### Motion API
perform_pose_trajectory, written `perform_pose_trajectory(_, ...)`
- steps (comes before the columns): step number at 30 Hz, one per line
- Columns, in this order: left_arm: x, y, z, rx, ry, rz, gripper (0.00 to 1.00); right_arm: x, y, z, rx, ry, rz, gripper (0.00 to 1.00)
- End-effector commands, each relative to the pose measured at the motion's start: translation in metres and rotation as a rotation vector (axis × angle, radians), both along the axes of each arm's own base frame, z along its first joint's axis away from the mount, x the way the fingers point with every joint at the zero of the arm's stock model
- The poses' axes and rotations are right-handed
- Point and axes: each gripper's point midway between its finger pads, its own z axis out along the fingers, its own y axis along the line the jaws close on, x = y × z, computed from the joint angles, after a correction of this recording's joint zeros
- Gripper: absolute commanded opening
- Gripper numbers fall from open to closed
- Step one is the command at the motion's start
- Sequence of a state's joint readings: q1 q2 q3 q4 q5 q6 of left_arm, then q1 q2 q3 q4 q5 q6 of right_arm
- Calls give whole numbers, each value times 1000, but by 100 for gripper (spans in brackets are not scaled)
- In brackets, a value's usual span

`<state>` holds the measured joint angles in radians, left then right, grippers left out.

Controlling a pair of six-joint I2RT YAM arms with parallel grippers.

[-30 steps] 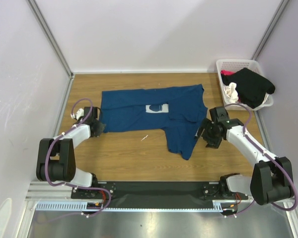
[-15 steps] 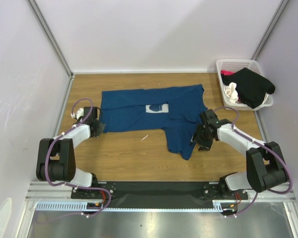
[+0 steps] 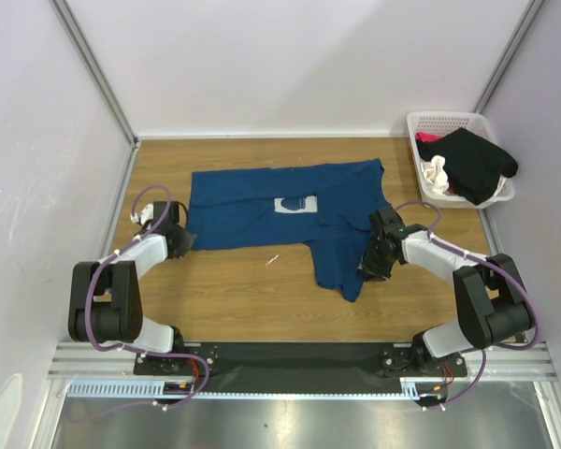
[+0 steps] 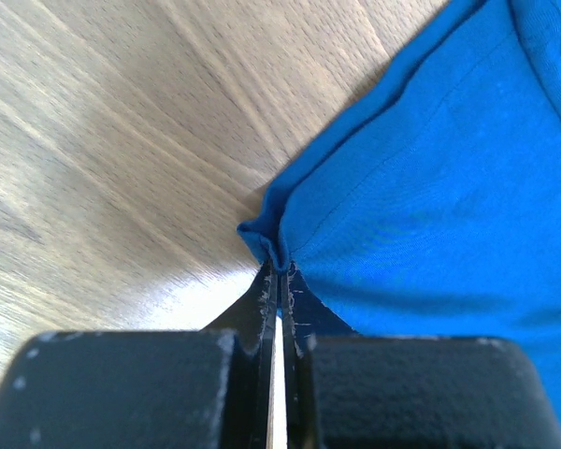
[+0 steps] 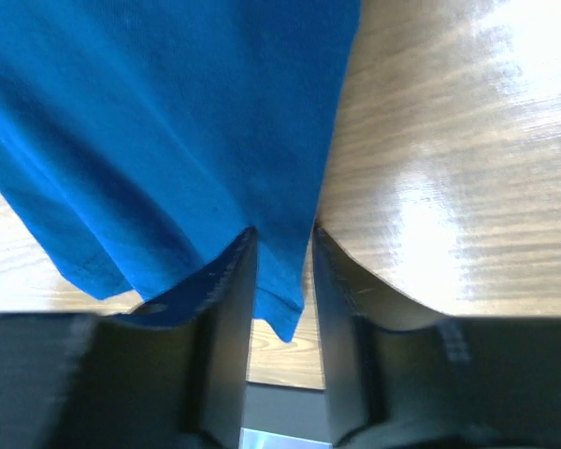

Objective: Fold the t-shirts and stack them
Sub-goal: Fold the tshirt

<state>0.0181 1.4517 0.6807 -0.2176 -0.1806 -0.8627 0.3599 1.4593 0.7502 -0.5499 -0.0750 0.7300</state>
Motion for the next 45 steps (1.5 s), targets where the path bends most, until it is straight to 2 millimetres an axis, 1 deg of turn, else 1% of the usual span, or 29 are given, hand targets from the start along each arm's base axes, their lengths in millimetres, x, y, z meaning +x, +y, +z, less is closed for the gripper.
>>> perform_pose_trajectory(1, 2, 6, 3, 13, -24, -4, 0, 4, -1, -12, -26, -5, 3, 33)
perform_pose_trajectory(2, 1, 7, 3, 14, -22, -2, 0, 3, -2, -14, -29, 4, 3, 30)
perform_pose_trajectory(3, 1, 7, 3, 14, -22, -1, 0, 3, -2, -16, -33, 7, 6, 21)
perform_pose_trajectory(5, 0, 8, 3, 15, -21, -2, 0, 1, -5, -17, -47, 15, 4, 12)
perform_pose_trajectory(6, 0, 8, 3, 16, -19, -2, 0, 1, -5, -16, -52, 14, 7, 5)
perform_pose_trajectory(7, -1, 9, 3, 17, -18, 0, 0, -1, -7, -13, -56, 14, 6, 1)
perform_pose_trajectory(10, -2, 10, 5, 21, -17, 1, 0, -5, -14, -7, -87, 17, 5, 0)
perform_pose_trajectory(11, -3, 11, 5, 23, -16, 2, 0, -5, -14, -1, -83, 4, 4, 0)
perform_pose_trajectory(12, -4, 12, 5, 26, -14, 4, 1, -4, -19, 1, -106, -9, -4, 0)
perform_pose_trajectory(13, -4, 13, 6, 30, -16, 2, 0, -7, -21, 6, -107, -13, -5, 0)
perform_pose_trajectory(17, -5, 14, 8, 38, -20, -7, 0, -13, -23, 17, -95, -15, -8, 0)
perform_pose_trajectory(18, -4, 14, 9, 40, -22, -9, 0, -16, -23, 23, -89, -22, -11, 0)
perform_pose_trajectory(21, -3, 15, 13, 52, -33, -14, 0, -17, -24, 33, -79, -50, -25, 0)
perform_pose_trajectory(24, -5, 18, 20, 68, -41, -14, 0, -21, -28, 36, -89, -51, -35, 0)
perform_pose_trajectory(27, -8, 19, 25, 78, -52, -12, 0, -18, -28, 39, -81, -61, -40, 0)
perform_pose_trajectory(31, -8, 20, 29, 89, -60, -17, 1, -6, -28, 47, -66, -89, -48, 0)
perform_pose_trajectory(34, -6, 20, 35, 88, -69, -20, 0, 11, -27, 61, -51, -129, -49, 0)
perform_pose_trajectory(35, -4, 20, 38, 88, -77, -20, 0, 21, -26, 72, -43, -160, -52, 0)
perform_pose_trajectory(37, -2, 22, 41, 93, -82, -14, 0, 31, -28, 80, -42, -185, -56, 0)
perform_pose_trajectory(38, 1, 22, 45, 96, -90, -14, 0, 34, -24, 84, -17, -186, -48, 0)
perform_pose_trajectory(39, 1, 24, 45, 104, -87, -8, 0, 42, -25, 91, -9, -204, -52, 0)
perform_pose_trajectory(41, 6, 24, 50, 107, -96, -9, 0, 52, -31, 96, 4, -217, -62, 0)
perform_pose_trajectory(42, 8, 24, 51, 105, -101, -9, 0, 60, -30, 104, 21, -238, -60, 0)
perform_pose_trajectory(45, 15, 24, 56, 98, -114, -1, 0, 72, -33, 110, 30, -252, -61, 0)
